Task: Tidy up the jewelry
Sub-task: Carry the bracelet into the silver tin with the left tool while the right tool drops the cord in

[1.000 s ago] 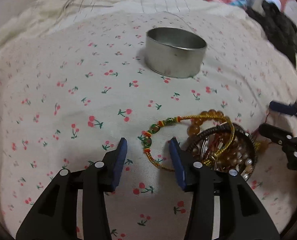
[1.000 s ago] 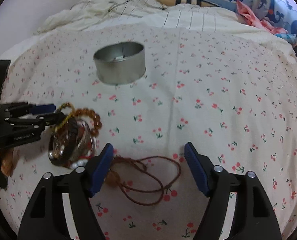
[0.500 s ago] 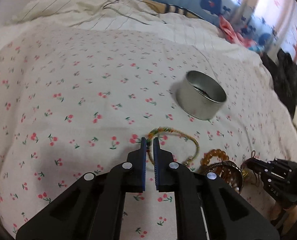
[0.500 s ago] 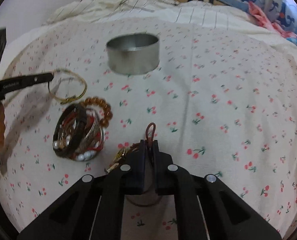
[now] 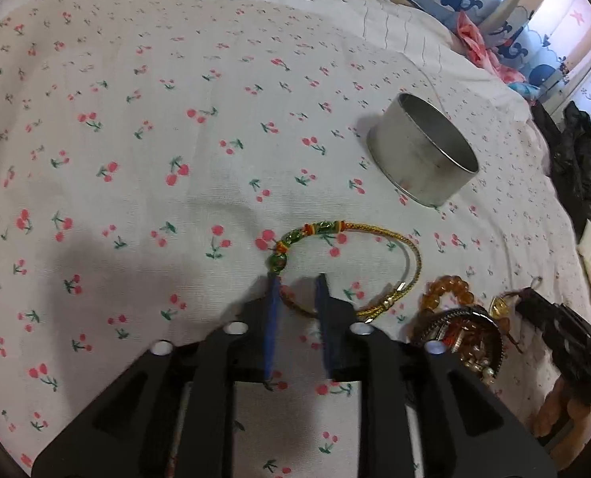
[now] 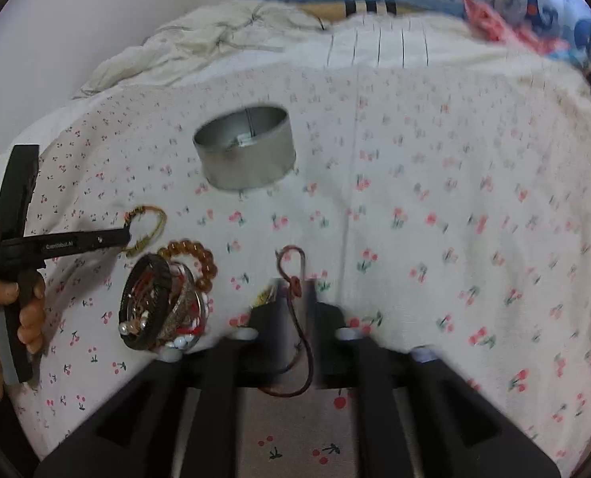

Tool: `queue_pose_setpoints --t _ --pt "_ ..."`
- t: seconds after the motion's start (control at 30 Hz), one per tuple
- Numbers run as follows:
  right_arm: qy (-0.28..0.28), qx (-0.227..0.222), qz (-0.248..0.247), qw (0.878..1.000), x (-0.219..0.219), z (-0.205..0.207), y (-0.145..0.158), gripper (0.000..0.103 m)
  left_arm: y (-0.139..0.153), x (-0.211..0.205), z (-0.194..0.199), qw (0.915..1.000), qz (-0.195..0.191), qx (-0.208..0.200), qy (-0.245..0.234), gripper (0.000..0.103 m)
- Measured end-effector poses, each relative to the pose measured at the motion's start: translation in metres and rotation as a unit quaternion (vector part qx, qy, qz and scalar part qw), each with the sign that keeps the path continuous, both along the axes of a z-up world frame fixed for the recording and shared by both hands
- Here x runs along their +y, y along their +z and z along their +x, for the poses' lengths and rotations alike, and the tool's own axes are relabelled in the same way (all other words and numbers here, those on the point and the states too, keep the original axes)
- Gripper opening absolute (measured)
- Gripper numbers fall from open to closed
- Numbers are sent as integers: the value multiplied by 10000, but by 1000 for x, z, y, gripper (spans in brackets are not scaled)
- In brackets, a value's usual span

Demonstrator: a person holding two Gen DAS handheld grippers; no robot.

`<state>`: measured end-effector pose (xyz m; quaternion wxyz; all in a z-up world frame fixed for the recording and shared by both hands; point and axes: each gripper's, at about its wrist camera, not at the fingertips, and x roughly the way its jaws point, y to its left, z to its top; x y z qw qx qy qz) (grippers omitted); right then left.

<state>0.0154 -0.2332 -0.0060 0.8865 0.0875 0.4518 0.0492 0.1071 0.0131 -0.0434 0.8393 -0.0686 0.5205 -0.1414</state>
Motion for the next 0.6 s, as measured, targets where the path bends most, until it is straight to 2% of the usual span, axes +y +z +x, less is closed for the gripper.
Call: queue_pose_setpoints --t 0.03,0.07,0.1,0.17,0.23,0.27,0.3,0.33,0.37,0.4,0.6 --pt "-68 -70 -143 9998 3 -1 0 87 1 0 0 10000 16 -68 29 36" --pt "62 -156 -284 9995 9 -2 2 87 3 1 0 9999 27 -120 89 43" --pt "158 -166 -397 9989 13 -1 1 87 5 1 1 9998 38 -150 130 56" --pt "209 -35 -898 9957 21 1 -8 87 3 3 1 9997 101 -137 148 61" --pt "331 175 -1058 9937 26 5 -17 86 -3 -7 0 9993 344 -156 -3 63" --pt "413 185 -1094 9930 29 5 -19 80 -2 -12 -2 9984 516 -232 -96 63" --pt "487 174 -1074 9929 30 5 -19 71 -1 -19 -5 9972 611 -323 -269 50" --pt "529 176 -1026 9932 31 4 -18 50 0 -21 -6 9971 573 -322 -380 24" --pt "509 171 -983 9937 29 4 -18 28 2 -23 -7 9969 544 -312 -483 13" --pt "465 205 -877 9949 25 4 -17 17 5 -25 -8 9962 566 -341 -574 6" --pt "205 -127 -246 9994 9 0 -1 17 29 -24 -15 9957 208 -616 -665 4"
